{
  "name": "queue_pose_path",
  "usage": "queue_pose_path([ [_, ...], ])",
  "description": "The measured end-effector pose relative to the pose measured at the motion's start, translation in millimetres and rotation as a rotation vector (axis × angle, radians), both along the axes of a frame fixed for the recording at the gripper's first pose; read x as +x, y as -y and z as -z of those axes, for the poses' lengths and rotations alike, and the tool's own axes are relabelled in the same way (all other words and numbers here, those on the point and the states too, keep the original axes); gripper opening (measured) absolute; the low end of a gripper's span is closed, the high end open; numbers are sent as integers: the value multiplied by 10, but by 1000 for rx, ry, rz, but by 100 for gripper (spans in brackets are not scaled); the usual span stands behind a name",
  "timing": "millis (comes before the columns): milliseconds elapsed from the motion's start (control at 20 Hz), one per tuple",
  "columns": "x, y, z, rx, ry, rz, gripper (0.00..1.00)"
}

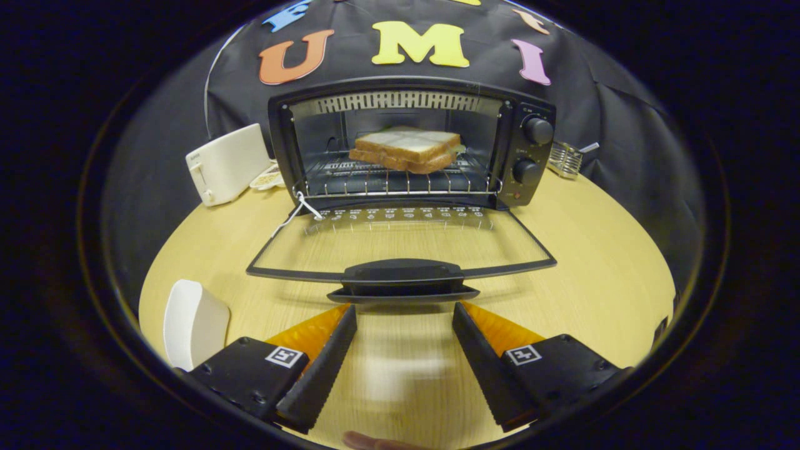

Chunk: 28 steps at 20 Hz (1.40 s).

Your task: Open the toaster oven, put the food inside, and close the toaster oven door.

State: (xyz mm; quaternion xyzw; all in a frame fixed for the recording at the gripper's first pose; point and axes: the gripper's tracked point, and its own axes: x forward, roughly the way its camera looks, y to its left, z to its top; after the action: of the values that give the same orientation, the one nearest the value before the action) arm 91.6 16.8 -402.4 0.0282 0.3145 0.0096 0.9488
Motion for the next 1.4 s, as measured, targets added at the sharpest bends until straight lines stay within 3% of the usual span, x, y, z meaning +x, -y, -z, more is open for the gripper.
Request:
queue_pose_path([
  [250, 66, -1, -522, -1, 116, 1, 100],
  [600, 506, 266, -1839, 26, 329, 49, 100],
  [900, -22, 440, -3094, 3, 521, 58, 100],
  [1100, -480, 422, -3832, -4, 626, 22, 100],
  [1400, -1243, 452, -4431, -83, 744, 2, 100],
])
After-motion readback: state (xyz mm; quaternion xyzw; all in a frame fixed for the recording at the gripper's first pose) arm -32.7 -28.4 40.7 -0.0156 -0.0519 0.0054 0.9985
